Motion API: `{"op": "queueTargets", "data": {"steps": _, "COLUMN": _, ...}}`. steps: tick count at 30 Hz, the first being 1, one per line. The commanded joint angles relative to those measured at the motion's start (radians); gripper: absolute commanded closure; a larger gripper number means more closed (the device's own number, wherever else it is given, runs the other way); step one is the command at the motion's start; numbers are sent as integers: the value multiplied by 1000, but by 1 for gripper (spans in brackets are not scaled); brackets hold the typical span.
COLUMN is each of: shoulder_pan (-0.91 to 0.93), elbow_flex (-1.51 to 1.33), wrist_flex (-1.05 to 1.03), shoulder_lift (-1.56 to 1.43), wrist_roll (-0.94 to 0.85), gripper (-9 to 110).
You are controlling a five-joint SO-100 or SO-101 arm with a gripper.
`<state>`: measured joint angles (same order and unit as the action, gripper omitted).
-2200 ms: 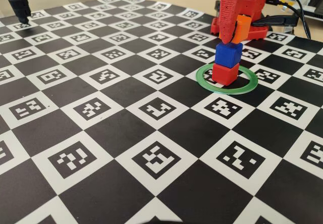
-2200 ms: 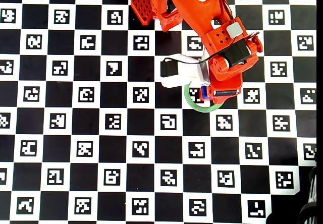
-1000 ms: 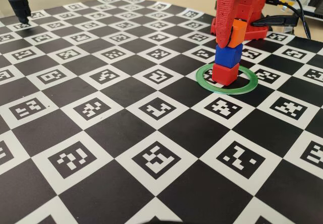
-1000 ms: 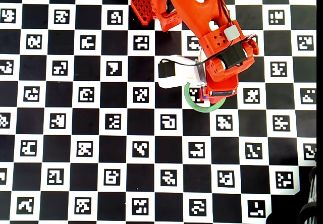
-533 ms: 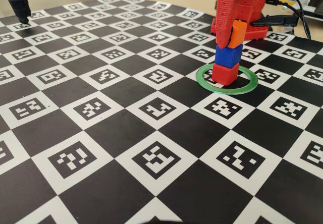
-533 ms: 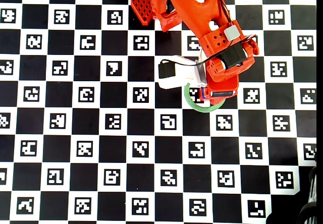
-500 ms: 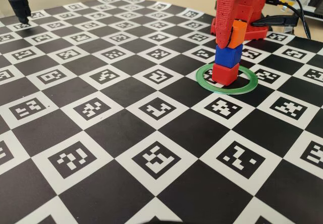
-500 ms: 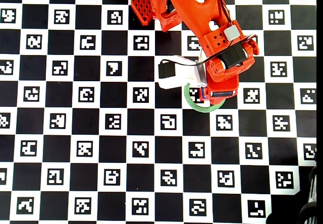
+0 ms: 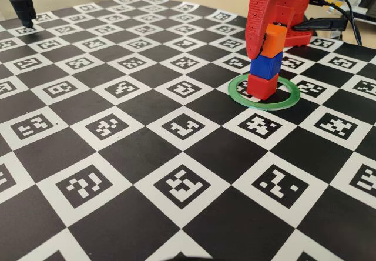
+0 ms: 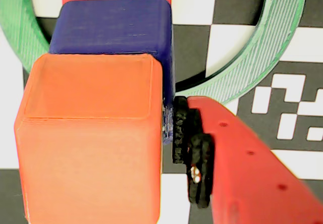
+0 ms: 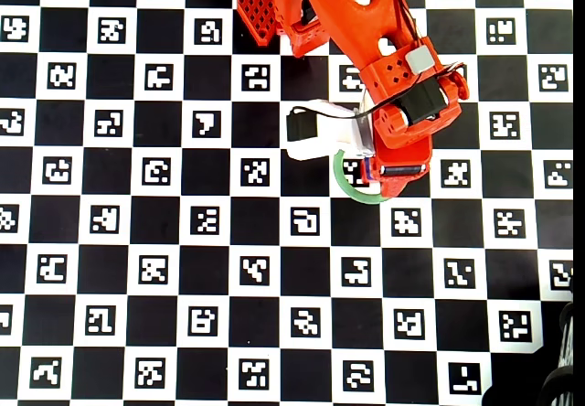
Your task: Grab the red cube then put it in the green circle then put the blue cube on top and finally the orange cube on top
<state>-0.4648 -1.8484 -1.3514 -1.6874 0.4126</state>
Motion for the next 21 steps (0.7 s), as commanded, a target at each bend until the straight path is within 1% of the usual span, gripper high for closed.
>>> {"op": "queueTargets", "data": {"steps": 1, "shoulder_pan": 0, "elbow_flex": 11, "wrist_flex": -20, "shoulder_lift": -126, "wrist_roll": 3, "gripper": 64}}
{"op": "queueTargets", "data": {"steps": 7, "shoulder_pan": -3, "elbow_flex": 14, "wrist_flex": -26, "shoulder_lift": -126, "wrist_roll": -2, "gripper": 60}}
{"op": "queueTargets", "data": {"steps": 21, "shoulder_pan": 11, "elbow_flex": 107, "wrist_flex": -135, "shoulder_lift": -179, "wrist_roll": -40, "gripper": 58}}
